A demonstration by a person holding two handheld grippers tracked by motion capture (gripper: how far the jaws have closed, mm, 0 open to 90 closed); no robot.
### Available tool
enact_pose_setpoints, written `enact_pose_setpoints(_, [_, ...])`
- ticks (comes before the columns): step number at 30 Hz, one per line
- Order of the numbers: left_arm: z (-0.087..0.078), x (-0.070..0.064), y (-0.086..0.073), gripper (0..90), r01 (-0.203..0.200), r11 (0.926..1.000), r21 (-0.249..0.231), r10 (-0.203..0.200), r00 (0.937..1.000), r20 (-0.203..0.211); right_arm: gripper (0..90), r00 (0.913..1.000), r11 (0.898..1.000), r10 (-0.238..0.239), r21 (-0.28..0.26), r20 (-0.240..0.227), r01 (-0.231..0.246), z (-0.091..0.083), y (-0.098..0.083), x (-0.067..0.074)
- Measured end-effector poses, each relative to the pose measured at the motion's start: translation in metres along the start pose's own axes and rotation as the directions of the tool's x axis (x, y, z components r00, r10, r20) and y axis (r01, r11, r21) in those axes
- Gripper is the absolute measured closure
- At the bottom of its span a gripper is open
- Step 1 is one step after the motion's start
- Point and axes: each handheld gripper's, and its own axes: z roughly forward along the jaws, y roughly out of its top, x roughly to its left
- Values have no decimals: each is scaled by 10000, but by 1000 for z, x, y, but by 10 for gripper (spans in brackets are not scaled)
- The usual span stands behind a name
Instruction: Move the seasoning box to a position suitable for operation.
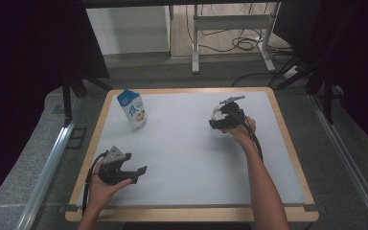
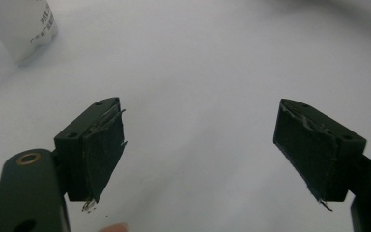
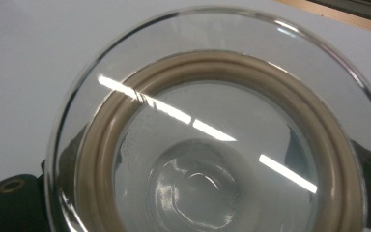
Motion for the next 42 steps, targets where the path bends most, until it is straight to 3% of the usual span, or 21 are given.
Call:
enact_pose_setpoints(4, [0, 0, 0, 186, 38, 10000, -18, -38, 10000, 3, 112, 9997, 9996, -115, -249, -230, 109, -15, 0, 1])
enact_pose_setpoints(5, [1, 1, 0, 186, 37, 10000, -10, -37, 10000, 3, 112, 9988, 9988, -337, -362, -346, 325, -27, 0, 5])
enact_pose_setpoints(7, [0, 2, 0, 186, 55, 10000, 3, -55, 10000, 5, 113, 9979, 9979, -513, -421, -386, 496, -34, 0, 7])
enact_pose_setpoints(8, [1, 2, 0, 186, 97, 10000, -12, -97, 9999, 45, 113, 9955, 9956, -790, -548, -514, 761, -48, -4, 12])
enact_pose_setpoints(9, [1, 2, 0, 186, 97, 10000, -12, -97, 9999, 45, 113, 9955, 9956, -790, -548, -514, 761, -48, -4, 12])
enact_pose_setpoints(13, [1, 1, -1, 186, 69, 10000, 1, -69, 9999, 73, 113, 9915, 9924, -1097, -644, -692, 1053, -77, -18, 20])
enact_pose_setpoints(19, [0, -1, 0, 186, 42, 10000, -7, -42, 10000, 72, 113, 9904, 9935, -965, -699, -985, 899, -97, -42, 20])
enact_pose_setpoints(31, [3, 0, -1, 186, 99, 9999, 107, -100, 9999, 33, 113, 9809, 9924, -1156, -603, -1567, 1074, -110, -79, 26])
enact_pose_setpoints(35, [4, -3, -1, 186, 43, 9999, 133, -43, 10000, 31, 112, 9698, 9878, -1554, -182, -1879, 1548, -103, -90, 35])
enact_pose_setpoints(42, [0, -1, -1, 186, 63, 10000, 36, -63, 10000, -45, 112, 9681, 9864, -1624, -69, -1906, 1641, -97, -97, 39])
